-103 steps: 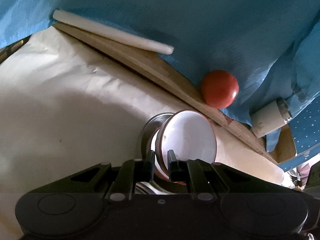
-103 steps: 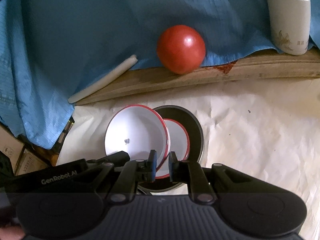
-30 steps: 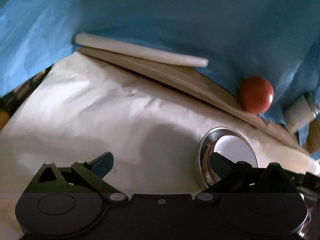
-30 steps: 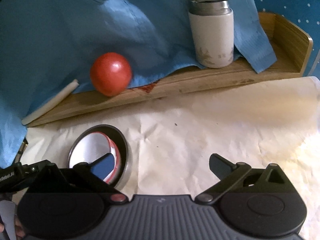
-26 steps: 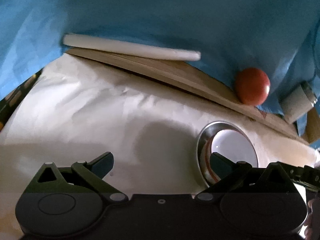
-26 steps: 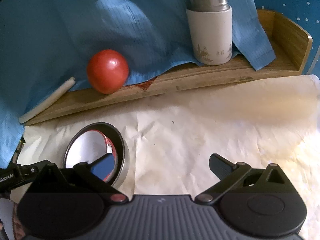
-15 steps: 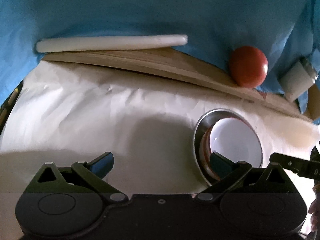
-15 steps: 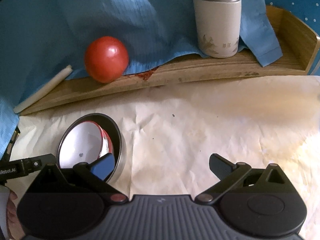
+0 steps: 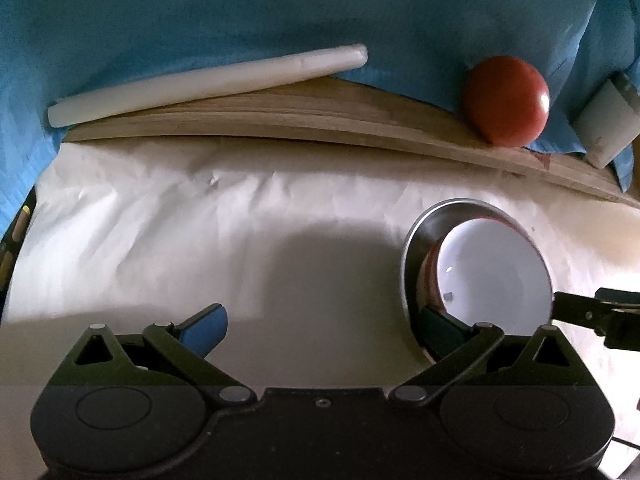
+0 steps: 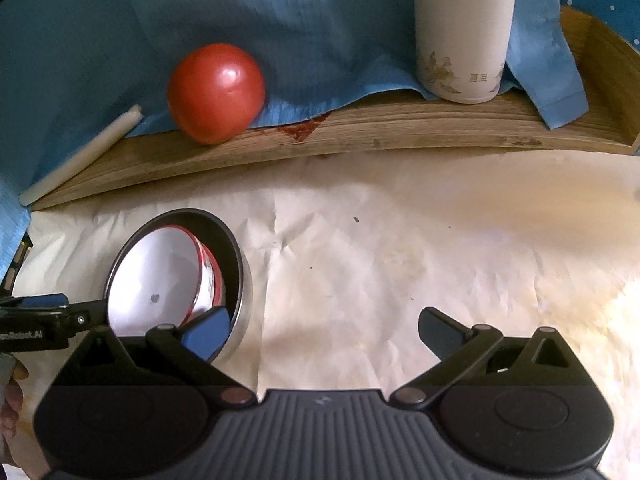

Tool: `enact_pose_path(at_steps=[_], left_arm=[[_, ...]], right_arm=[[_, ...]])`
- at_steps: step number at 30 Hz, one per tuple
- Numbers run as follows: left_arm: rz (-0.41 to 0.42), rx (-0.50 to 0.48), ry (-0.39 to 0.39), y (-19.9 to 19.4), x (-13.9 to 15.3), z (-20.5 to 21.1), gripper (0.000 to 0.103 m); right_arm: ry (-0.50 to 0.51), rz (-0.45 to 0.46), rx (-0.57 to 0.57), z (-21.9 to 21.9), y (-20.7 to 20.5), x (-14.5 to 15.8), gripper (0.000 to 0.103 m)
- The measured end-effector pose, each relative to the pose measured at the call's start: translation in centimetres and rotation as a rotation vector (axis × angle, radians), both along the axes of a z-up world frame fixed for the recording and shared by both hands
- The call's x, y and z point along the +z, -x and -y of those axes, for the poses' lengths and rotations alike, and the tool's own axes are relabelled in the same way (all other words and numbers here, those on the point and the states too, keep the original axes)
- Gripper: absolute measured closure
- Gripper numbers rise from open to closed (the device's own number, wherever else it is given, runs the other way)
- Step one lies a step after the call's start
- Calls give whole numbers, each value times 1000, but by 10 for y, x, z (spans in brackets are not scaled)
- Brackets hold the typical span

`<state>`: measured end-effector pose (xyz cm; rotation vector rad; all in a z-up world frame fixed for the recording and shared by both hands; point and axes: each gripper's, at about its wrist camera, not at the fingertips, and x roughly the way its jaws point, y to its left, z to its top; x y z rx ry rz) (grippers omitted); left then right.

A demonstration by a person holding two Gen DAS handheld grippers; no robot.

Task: Organize plates and bowls
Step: 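Bring both open tools to the rim of the nested bowl stack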

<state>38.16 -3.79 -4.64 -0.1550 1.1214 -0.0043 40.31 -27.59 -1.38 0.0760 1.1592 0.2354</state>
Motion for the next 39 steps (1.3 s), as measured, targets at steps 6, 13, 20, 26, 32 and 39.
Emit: enact_pose_path(at_steps=[6,13,20,26,32,39], left_arm=[[-17,-22,-32,-6,-3,3,1],[-36,-29,-49,-13,-8,2,1],[-47,-24,-40,-17,-10,2,1],[-51,-20,-35,-19,-12,0,1],[-42,-24,-39,-17,-11,1,1],[-34,-19,-32,-11,-7,2,5]], right_arm=[[12,-15,20,-4,-8,-5,0],[26,-37,39,-13,-12,-11,0],[37,-51,44,-18,-16,-16,0],[30,-59,39,-17,-17,-18,0],[19,-60,29,-13,-17,-20,1],[-20,-56,30,-10,-17,-20,11]])
